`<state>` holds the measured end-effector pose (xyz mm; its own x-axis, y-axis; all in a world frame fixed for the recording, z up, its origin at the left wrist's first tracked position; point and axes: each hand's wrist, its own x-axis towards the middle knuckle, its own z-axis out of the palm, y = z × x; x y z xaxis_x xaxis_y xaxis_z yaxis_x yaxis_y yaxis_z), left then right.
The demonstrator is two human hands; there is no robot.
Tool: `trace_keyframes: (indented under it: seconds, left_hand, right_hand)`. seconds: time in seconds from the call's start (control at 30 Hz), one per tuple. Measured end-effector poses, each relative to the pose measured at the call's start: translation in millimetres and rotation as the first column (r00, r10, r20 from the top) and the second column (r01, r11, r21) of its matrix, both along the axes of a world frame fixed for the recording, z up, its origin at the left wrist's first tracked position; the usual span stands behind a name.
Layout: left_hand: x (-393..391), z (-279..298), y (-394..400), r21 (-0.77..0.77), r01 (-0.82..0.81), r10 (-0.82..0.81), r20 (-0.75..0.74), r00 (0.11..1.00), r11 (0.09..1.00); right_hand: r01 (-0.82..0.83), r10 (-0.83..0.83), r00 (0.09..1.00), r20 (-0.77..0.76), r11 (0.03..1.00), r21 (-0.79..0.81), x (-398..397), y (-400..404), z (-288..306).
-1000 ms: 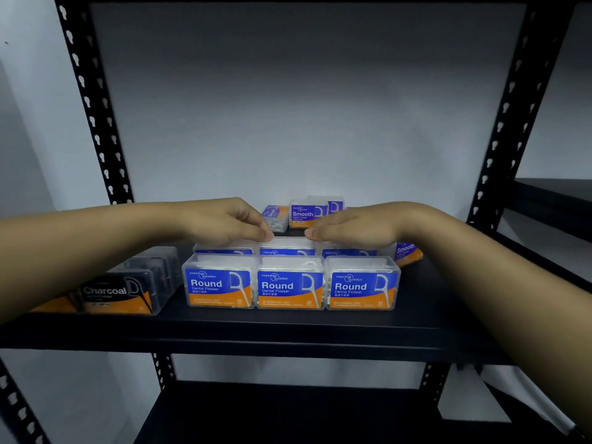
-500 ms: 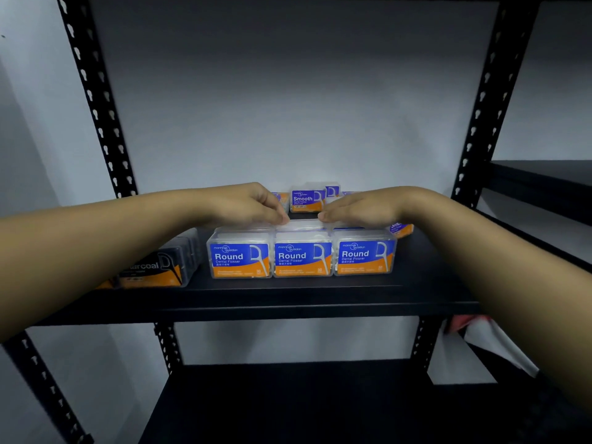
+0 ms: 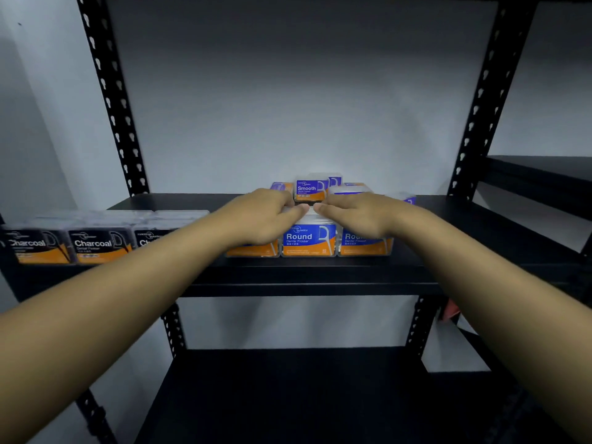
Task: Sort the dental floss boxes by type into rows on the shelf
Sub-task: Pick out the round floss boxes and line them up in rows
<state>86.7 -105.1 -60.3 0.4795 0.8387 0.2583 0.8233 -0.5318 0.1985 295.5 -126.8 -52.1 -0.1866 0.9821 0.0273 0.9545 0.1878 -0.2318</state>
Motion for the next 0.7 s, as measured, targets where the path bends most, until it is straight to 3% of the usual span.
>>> trace_keyframes:
  seconds: [0.2, 0.7]
  left_hand:
    - [2.8, -13.1, -1.0, 0.178, -0.051, 0.057, -0.024, 0.998, 0.983]
    - [0.7, -16.4, -5.0, 0.229, -0.092, 0.102, -0.034, 0.994, 0.969]
  right_hand:
    - [0.025, -0.030, 0.999, 0.026, 0.984, 0.174, -4.4, -2.5, -11.1]
    - [0.071, -0.085, 0.995, 0.048, 0.970, 0.233, -13.1, -10.2, -14.1]
